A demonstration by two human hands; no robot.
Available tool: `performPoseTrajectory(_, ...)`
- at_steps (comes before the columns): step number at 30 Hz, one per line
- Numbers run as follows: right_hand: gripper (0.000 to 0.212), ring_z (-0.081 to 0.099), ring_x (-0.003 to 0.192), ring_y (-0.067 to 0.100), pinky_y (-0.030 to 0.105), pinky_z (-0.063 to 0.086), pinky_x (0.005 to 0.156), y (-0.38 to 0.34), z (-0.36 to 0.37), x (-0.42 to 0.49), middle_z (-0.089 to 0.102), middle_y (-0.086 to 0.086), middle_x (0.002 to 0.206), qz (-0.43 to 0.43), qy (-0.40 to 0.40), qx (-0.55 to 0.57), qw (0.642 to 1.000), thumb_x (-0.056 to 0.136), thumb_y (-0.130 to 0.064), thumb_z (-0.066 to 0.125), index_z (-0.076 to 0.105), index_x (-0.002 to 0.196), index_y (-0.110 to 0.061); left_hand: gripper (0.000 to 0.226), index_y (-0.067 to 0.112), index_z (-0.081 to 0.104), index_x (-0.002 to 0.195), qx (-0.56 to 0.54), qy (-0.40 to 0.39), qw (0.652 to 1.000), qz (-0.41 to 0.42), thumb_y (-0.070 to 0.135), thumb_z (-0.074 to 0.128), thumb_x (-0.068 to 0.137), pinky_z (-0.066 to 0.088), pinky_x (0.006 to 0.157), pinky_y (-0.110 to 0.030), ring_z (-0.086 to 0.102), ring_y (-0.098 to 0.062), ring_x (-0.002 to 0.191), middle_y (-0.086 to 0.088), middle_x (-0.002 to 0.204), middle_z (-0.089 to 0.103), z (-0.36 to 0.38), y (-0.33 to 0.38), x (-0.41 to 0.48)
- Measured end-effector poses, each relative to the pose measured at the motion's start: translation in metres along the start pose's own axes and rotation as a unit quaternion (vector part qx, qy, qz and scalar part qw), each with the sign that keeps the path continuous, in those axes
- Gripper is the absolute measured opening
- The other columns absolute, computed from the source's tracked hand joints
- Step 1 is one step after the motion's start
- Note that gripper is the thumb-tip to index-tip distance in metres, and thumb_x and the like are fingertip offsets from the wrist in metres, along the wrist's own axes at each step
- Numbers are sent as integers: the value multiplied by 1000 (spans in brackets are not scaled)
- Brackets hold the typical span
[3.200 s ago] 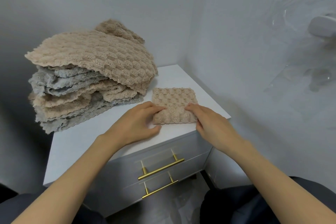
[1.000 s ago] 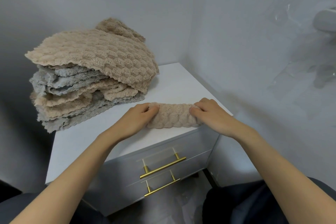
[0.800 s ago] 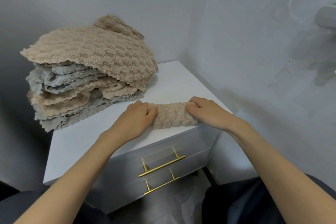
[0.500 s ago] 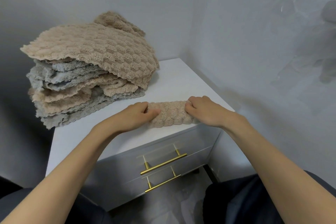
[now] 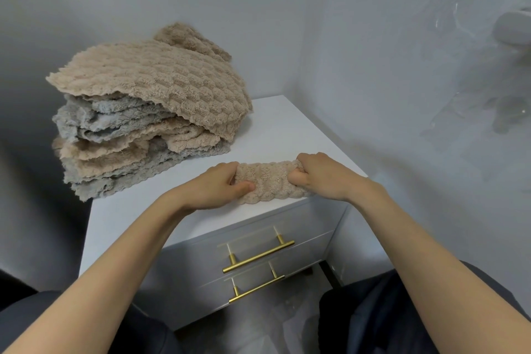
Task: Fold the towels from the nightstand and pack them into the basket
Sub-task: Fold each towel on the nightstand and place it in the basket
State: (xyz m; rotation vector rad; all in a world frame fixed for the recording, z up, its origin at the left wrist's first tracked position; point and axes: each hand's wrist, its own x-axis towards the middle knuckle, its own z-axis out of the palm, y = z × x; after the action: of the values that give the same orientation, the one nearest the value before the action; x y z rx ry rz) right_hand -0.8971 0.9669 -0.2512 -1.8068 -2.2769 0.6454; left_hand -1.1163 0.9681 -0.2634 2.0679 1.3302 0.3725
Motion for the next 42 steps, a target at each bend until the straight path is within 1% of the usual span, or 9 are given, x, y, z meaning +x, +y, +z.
performPoseTrajectory(8, 21, 32, 62, 16, 31, 26, 56, -8, -11, -12, 42, -1, 68, -24, 64, 57, 996, 89, -24, 48, 34, 76, -16, 25, 6, 48, 119, -238, 78, 968, 3, 16, 53, 96, 52, 91, -35, 60, -20, 101, -13, 116, 58, 6, 6, -13)
performPoseTrajectory(12, 18, 45, 67, 19, 34, 35, 59, -13, -29, -30, 56, 3, 77, -46, 125, 90, 987, 89, -27, 48, 46, 94, -9, 32, 3, 44, 123, -413, 97, 905, 12, 8, 55, 94, 56, 82, -27, 64, -21, 104, -14, 122, 57, 5, 26, -15)
performPoseTrajectory(17, 12, 56, 79, 19, 35, 43, 68, -18, -60, -64, 61, -5, 85, -53, 178, 92, 978, 92, -35, 39, 47, 97, -28, 27, 10, 49, 110, -469, 103, 877, 31, 10, 63, 87, 56, 74, -28, 70, -16, 92, -10, 110, 63, 2, 60, -19)
performPoseTrajectory(23, 10, 49, 70, 19, 32, 34, 60, -21, -81, -118, 56, -5, 75, -46, 133, 15, 990, 92, -38, 33, 38, 96, -31, 67, 3, 48, 112, -409, 80, 907, 54, 34, 70, 56, 54, 88, -48, 63, -27, 93, -16, 103, 58, -4, 97, -30)
performPoseTrajectory(26, 17, 42, 64, 17, 31, 33, 59, -15, -79, -143, 49, -5, 70, -26, 104, 43, 993, 88, -43, 35, 37, 95, -27, 60, 4, 49, 107, -393, 33, 916, 78, 33, 68, 58, 56, 75, -32, 64, -16, 84, -10, 95, 58, 7, 116, -39)
performPoseTrajectory(30, 30, 35, 68, 14, 29, 31, 62, 0, -66, -168, 41, -7, 75, 12, 58, 111, 992, 76, -50, 36, 37, 92, -24, 40, 12, 46, 93, -338, -12, 937, 84, 30, 65, 63, 53, 86, -41, 54, -16, 86, -6, 92, 48, 30, 135, -50)
performPoseTrajectory(33, 40, 34, 73, 11, 29, 31, 67, 18, -50, -192, 38, -7, 81, 32, 29, 188, 981, 69, -54, 42, 37, 89, -20, 31, 14, 43, 89, -292, -51, 950, 94, 28, 60, 68, 54, 77, -30, 51, -13, 82, -4, 88, 46, 51, 148, -59)
performPoseTrajectory(38, 37, 36, 84, 19, 38, 31, 74, 51, -18, -230, 36, 4, 91, 54, -16, 308, 950, 70, -38, 50, 38, 97, -15, 28, 18, 44, 89, -218, -123, 963, 99, 31, 60, 70, 44, 83, -38, 46, -13, 83, 1, 86, 46, 86, 161, -65)
performPoseTrajectory(42, 40, 39, 77, 13, 27, 34, 66, 77, 8, -263, 39, -2, 86, 93, 2, 343, 935, 62, -44, 52, 42, 92, -19, 35, 14, 48, 95, -182, -171, 964, 89, 32, 65, 71, 44, 85, -40, 48, -14, 84, -1, 89, 49, 123, 171, -63)
